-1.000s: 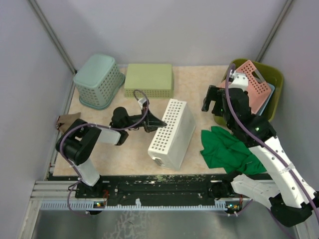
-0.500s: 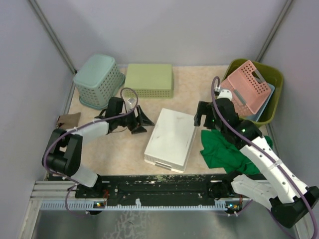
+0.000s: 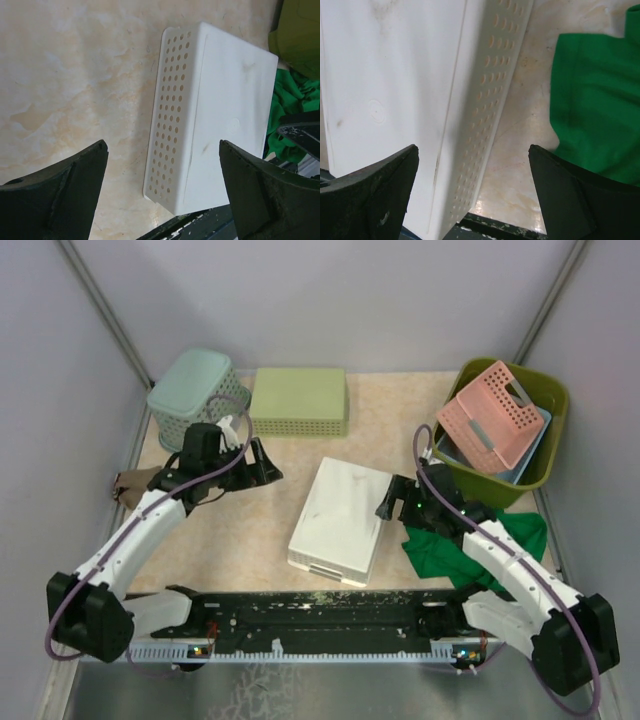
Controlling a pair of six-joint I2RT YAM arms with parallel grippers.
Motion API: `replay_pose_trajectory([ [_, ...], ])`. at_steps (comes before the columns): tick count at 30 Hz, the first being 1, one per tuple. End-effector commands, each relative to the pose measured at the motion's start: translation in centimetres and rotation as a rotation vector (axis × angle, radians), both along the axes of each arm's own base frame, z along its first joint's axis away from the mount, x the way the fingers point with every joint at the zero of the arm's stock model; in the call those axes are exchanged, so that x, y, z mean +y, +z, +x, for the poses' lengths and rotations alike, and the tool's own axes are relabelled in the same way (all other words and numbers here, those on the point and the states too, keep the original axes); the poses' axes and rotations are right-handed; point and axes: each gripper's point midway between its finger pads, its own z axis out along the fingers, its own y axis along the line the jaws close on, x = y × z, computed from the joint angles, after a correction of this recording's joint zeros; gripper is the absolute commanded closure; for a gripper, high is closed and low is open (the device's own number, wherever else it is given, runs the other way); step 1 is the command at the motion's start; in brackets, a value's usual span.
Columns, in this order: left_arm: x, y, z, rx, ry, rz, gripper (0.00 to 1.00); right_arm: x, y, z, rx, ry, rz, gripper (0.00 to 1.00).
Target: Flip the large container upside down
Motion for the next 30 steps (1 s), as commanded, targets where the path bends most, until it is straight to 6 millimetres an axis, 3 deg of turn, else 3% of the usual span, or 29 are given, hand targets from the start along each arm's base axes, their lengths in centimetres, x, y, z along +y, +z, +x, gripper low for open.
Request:
replay_pose_trajectory([
  [1,2.1,2.3,0.0,-0.131,0.049,0.062,0.03,3.4,1.3,1.8,-0.098,0.013,0.214,0.1],
  [4,2.6,3.1,-0.2,-0.173,0.072,0.056,0.02,6.7,0.4,2.1,-0.1,0.077,0.288,0.13],
  [7,3.3,3.9,-0.4,-0.2,0.105,0.064,0.02,13.1,0.8,0.6,-0.106,0.235,0.251,0.13],
  [10,5.3,5.1,-0.3,-0.234,0.228,0.09,0.03,19.9,2.7,-1.2,-0.103,0.389,0.35,0.12],
  [13,7.0,6.9,-0.4,-0.317,0.325,0.08,0.01,23.3,4.0,-2.2,-0.096,0.49,0.448,0.12],
  [16,7.4,7.9,-0.7,-0.354,0.332,0.086,0.0,21.7,4.6,-0.5,-0.157,0.444,0.349,0.1],
  [19,6.9,7.1,-0.6,-0.317,0.286,0.109,0.0,17.6,4.9,1.9,-0.184,0.347,0.291,0.09],
  [22,5.6,5.9,-0.4,-0.254,0.236,0.098,0.0,12.1,4.0,5.1,-0.19,0.181,0.225,0.09],
  [24,5.1,5.7,-0.2,-0.237,0.224,0.082,0.0,10.0,3.4,6.4,-0.186,0.093,0.167,0.09],
  [27,4.6,5.9,0.0,-0.239,0.218,0.073,0.0,10.8,2.6,7.1,-0.156,0.06,0.192,0.1],
  [30,5.1,6.6,0.0,-0.252,0.254,0.071,0.0,14.1,1.2,6.7,-0.109,0.079,0.253,0.11],
])
